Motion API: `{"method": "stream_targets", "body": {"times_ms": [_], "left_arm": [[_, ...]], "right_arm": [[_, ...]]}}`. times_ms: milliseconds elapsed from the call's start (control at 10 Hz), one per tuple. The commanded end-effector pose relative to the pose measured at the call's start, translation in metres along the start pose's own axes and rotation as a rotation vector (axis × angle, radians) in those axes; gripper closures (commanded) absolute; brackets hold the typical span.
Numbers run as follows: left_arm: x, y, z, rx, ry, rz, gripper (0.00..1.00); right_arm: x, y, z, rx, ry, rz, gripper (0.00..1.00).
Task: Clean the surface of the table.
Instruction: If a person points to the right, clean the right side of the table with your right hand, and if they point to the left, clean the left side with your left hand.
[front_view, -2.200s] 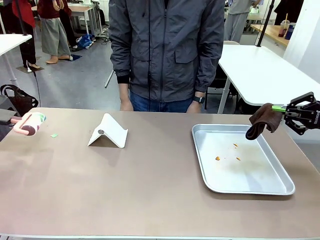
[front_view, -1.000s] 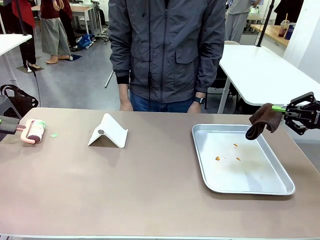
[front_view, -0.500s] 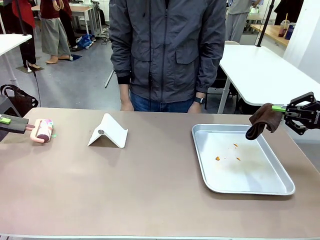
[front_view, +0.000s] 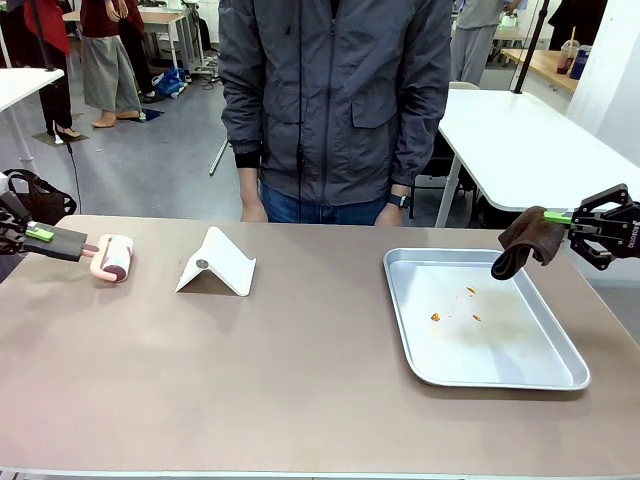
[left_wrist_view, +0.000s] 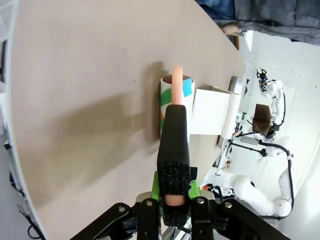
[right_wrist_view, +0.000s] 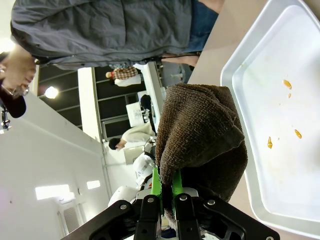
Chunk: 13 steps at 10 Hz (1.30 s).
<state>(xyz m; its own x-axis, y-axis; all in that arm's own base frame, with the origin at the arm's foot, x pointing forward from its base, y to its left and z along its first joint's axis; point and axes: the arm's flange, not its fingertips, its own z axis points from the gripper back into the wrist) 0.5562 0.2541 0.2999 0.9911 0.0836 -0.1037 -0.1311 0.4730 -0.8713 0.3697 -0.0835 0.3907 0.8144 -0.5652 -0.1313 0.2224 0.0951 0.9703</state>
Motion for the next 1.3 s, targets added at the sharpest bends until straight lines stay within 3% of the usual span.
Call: {"method": "stream_targets", "body": {"times_ms": [0,300,600,800,900,1200], "left_arm": [[0.005,-0.005,-0.010,0.017,0.013,0.004,0.78],[0.002,-0.036,-0.008,-0.082,-0.045,-0.090,0.78],[-0.052,-0.070,0.035,-0.223,-0.127,-0.249,0.78],[-0.104,-0.074,0.056,-0.285,-0.071,-0.279,0.78],[-0.137,-0.072,0.065,-0.319,0.006,-0.292,0.78],[-0.202,-0.056,0.077,-0.375,0.146,-0.213,0.78]], "right_arm": [[-0.002,0.004,0.000,0.007,0.004,0.008,1.00],[-0.002,0.004,0.000,0.007,0.004,0.008,1.00],[-0.002,0.004,0.000,0.007,0.004,0.008,1.00],[-0.002,0.004,0.000,0.007,0.004,0.008,1.00],[-0.002,0.004,0.000,0.007,0.004,0.008,1.00],[-0.002,0.004,0.000,0.007,0.004,0.008,1.00]]}}
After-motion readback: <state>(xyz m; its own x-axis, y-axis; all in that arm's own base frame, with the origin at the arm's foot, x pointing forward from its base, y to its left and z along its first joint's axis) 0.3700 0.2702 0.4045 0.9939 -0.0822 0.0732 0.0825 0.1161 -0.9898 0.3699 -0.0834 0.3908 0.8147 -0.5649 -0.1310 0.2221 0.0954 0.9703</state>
